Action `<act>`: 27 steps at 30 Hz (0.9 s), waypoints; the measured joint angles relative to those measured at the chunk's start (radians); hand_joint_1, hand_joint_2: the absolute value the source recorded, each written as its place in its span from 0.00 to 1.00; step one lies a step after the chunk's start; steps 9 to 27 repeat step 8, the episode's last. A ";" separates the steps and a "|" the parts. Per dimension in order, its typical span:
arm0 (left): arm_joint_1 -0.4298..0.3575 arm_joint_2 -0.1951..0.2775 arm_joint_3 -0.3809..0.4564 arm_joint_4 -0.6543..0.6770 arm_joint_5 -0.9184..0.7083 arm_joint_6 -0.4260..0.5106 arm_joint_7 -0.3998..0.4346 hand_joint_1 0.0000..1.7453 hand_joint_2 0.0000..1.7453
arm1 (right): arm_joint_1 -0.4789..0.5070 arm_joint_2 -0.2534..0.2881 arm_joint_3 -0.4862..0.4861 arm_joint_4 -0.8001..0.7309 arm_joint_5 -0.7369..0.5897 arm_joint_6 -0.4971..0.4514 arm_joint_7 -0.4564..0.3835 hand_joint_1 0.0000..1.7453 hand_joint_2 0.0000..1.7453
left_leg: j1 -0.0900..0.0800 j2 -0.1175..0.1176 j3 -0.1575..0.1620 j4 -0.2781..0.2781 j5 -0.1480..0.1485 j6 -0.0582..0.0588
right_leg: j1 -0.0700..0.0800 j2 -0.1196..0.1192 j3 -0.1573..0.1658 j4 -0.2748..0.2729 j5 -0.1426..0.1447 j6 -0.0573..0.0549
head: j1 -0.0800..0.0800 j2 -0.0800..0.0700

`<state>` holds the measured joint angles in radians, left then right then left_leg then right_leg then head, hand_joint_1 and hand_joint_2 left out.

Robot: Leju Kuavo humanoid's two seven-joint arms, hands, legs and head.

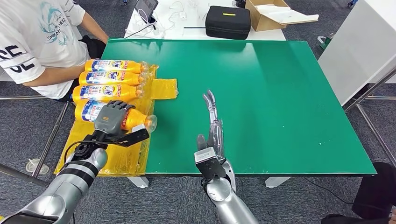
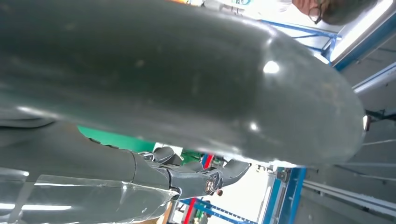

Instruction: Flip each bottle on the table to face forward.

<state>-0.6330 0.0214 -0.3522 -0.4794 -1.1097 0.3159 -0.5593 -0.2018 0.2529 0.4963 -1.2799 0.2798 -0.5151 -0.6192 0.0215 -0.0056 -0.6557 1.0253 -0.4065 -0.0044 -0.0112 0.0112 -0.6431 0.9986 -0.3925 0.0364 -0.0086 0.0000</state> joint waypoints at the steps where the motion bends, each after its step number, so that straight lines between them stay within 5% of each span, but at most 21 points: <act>1: -0.001 0.007 -0.008 0.013 0.004 -0.025 -0.007 1.00 1.00 | 0.000 -0.001 0.000 0.000 -0.002 0.005 0.000 0.00 0.00 | 0.000 0.000 0.000 0.000 0.000 0.000 | 0.000 0.000 0.000 0.000 0.000 0.000 | 0.000 0.000; 8: 0.001 0.029 -0.036 0.069 0.041 -0.119 -0.029 1.00 1.00 | -0.001 -0.001 0.004 0.000 -0.005 0.028 -0.001 0.00 0.00 | 0.000 0.000 -0.002 0.000 0.000 0.000 | 0.000 0.000 0.000 0.000 0.000 0.000 | 0.000 0.000; 27: 0.001 0.029 -0.036 0.069 0.041 -0.119 -0.029 1.00 1.00 | -0.001 -0.001 0.004 0.000 -0.005 0.028 -0.001 0.00 0.00 | 0.000 0.000 -0.002 0.000 0.000 0.000 | 0.000 0.000 0.000 0.000 0.000 0.000 | 0.000 0.000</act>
